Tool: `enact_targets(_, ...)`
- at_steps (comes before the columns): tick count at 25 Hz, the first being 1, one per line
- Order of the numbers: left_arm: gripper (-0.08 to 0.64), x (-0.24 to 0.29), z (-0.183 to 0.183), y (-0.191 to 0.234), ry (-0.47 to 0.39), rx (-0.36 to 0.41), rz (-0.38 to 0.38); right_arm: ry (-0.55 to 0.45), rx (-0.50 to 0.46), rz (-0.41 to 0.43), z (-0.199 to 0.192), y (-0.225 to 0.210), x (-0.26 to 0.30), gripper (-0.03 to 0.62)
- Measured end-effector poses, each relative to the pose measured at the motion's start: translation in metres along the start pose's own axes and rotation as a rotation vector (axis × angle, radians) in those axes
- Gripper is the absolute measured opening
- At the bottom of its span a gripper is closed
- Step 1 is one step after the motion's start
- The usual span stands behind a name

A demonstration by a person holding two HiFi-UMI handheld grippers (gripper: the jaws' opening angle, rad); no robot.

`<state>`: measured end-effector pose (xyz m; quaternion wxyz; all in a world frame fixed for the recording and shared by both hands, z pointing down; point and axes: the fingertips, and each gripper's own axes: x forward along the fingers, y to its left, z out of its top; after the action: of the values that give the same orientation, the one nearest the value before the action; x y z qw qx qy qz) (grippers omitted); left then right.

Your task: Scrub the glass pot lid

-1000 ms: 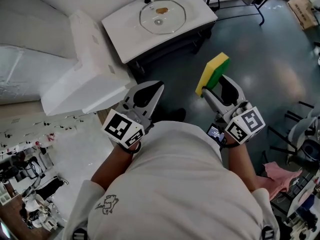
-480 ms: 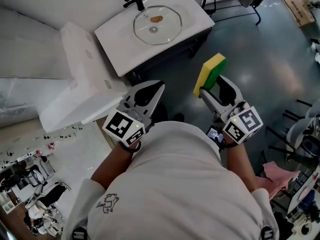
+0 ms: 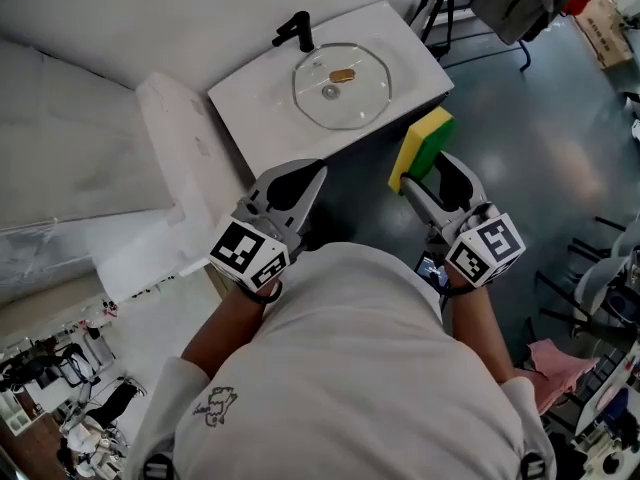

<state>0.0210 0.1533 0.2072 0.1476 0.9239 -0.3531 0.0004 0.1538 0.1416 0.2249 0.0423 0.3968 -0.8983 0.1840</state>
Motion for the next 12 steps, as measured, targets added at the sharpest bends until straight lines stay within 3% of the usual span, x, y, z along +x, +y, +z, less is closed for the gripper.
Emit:
enact_targets(5, -0.002, -0.009, 0.016, 0.051, 0.007, 0.010, -0.013, -0.006, -0.039, -0.015, 0.017, 0.010, 0.051, 0.293)
enact_targets(12, -0.002, -0.018, 0.005, 0.094, 0.036, -0.038, 0.010, 0.035, -0.022, 0.010, 0.014, 0.013, 0.095, 0.293)
